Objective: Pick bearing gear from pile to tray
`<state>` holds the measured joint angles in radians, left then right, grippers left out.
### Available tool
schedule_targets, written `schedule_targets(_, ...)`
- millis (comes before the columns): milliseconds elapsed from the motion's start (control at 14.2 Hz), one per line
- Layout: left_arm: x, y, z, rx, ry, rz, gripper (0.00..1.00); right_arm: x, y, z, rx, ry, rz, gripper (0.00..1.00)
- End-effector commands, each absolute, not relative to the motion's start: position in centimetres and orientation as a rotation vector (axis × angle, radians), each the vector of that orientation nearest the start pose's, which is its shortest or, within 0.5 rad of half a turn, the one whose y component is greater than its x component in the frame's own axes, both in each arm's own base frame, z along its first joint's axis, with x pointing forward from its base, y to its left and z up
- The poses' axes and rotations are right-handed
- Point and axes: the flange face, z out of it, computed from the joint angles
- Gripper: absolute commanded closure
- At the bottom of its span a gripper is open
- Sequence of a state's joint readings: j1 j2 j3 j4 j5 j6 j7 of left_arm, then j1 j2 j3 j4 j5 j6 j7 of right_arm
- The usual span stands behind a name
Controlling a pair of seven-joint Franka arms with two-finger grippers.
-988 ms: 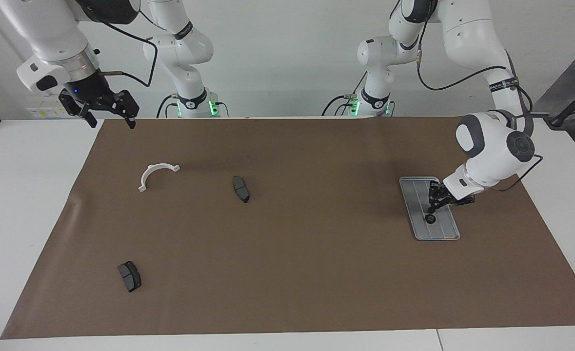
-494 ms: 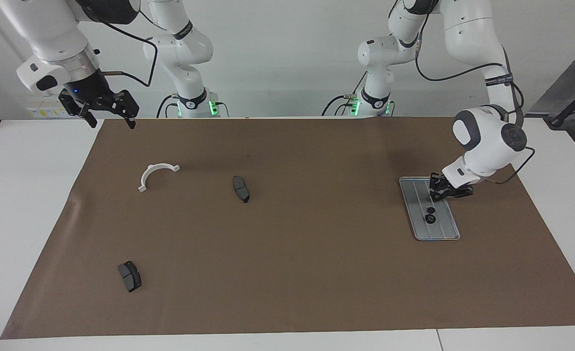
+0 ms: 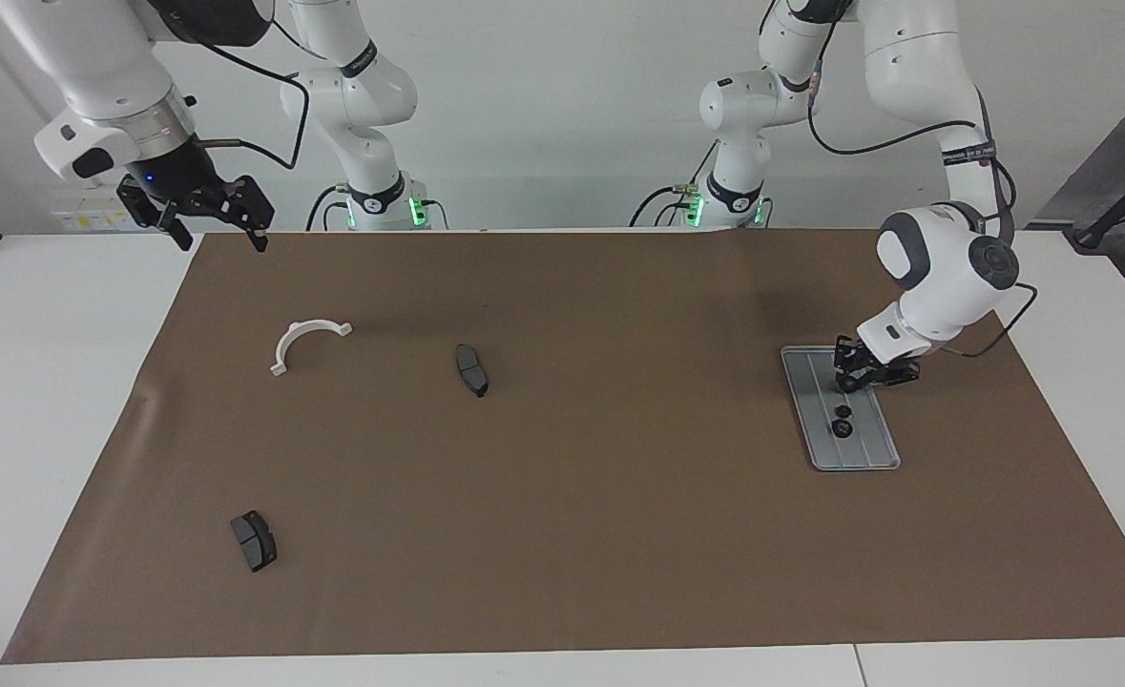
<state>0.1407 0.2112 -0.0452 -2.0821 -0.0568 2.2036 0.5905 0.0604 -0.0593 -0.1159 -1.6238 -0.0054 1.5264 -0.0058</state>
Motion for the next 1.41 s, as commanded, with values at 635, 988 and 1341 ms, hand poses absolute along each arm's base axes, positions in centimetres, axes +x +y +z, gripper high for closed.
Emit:
schedule_targets(635,57.9,0.6,48.2,-3.152,0.615,0.163,0.33,53.1,-3.2,63.1,-3.110,0.102,-0.008,0.00)
schedule_targets(988,55.8,-2.2,59.0,-3.132,0.619,0.133,0.00,53.1,-2.9,63.0,-3.111,0.095,-0.003,0.00)
schedule_targets(1341,55.9,-6.0,64.4,-3.081,0.628,0.178,0.00,53.1,-3.0,63.0,-3.110,0.097,0.000,0.00)
